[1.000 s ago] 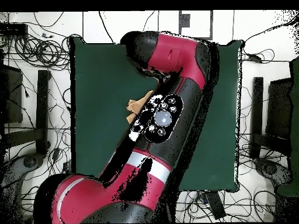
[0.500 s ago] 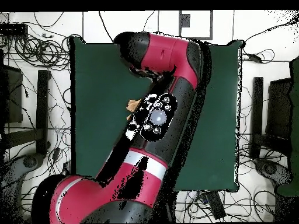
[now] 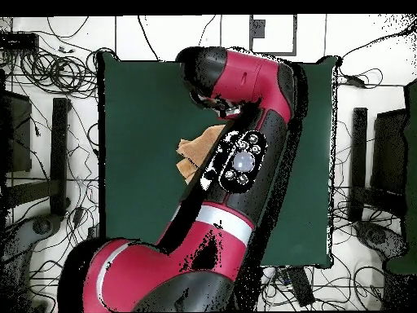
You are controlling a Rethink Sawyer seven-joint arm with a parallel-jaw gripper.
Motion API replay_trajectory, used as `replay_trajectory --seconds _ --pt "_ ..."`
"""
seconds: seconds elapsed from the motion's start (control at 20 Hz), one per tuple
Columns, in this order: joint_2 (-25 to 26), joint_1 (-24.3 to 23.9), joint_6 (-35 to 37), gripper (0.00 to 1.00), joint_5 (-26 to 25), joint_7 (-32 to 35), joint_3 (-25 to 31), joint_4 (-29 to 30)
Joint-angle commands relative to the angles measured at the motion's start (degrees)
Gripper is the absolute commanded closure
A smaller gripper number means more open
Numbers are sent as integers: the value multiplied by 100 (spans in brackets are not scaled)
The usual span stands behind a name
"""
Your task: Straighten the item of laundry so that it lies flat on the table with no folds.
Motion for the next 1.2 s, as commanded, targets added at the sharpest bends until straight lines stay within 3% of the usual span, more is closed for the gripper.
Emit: replay_trajectory --seconds 0.05,0.5,0.75,1.2 --pt "421 29 -127 0 -165 72 812 294" --pt "416 155 -275 0 -76 814 573 100" --pt "546 110 -477 0 -178 712 527 -54" --pt "885 125 -1497 0 -130 813 729 146"
